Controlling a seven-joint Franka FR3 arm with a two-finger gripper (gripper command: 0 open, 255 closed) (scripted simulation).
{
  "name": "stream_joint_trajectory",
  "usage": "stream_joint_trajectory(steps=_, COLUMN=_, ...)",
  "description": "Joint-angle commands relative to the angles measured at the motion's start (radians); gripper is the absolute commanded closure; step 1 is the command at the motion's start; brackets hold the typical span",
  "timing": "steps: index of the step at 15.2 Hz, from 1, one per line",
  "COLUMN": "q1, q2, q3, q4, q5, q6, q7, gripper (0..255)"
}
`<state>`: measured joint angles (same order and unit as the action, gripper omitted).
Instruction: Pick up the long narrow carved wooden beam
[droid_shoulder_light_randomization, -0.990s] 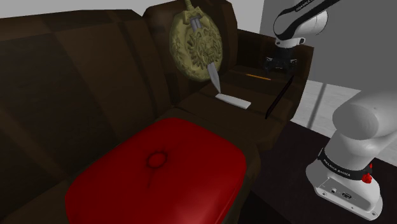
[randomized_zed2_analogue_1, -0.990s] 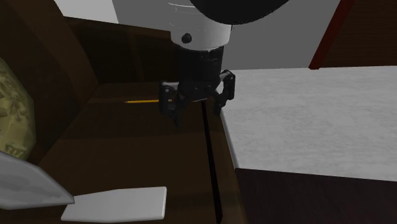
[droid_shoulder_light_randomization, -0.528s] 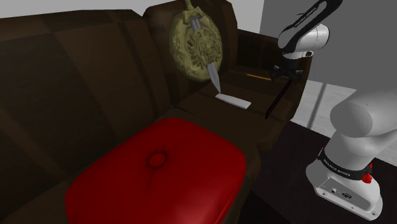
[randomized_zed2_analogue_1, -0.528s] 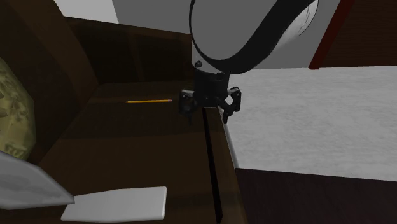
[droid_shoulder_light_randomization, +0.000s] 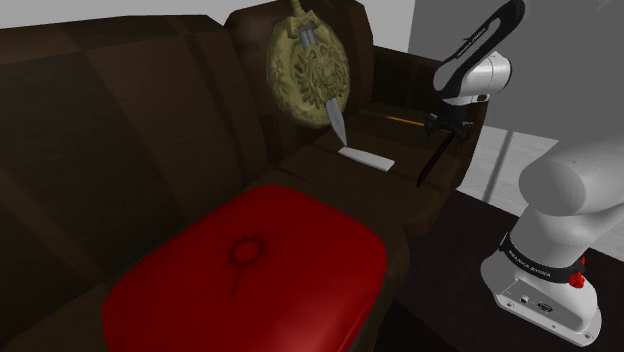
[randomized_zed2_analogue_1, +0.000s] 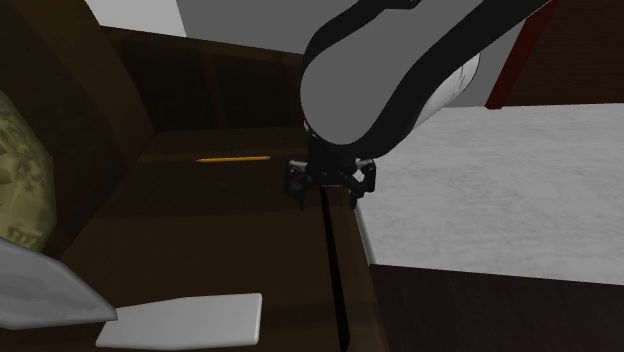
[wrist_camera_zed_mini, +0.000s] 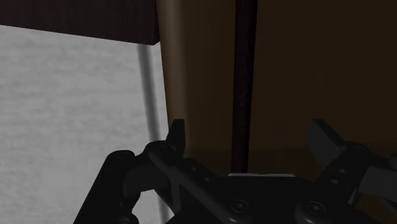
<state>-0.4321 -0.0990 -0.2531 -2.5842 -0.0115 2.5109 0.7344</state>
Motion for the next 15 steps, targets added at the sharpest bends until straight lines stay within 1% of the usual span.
stream_joint_trajectory(steps=1, q1=0.000, q2=0.005, q3=0.000, q4=-0.002, q5=0.002, q6=0.007, q7=-0.002, gripper=255)
stream_joint_trajectory(steps=10, q1=0.000, q2=0.005, q3=-0.001, q4=-0.001, q5=0.002, q6=0.007, q7=-0.002, gripper=255)
stream_joint_trajectory(steps=15, q1=-0.004, q2=-0.055, q3=0.004, q4=0.018, q5=-0.019, q6=-0.071, q7=0.015, gripper=255)
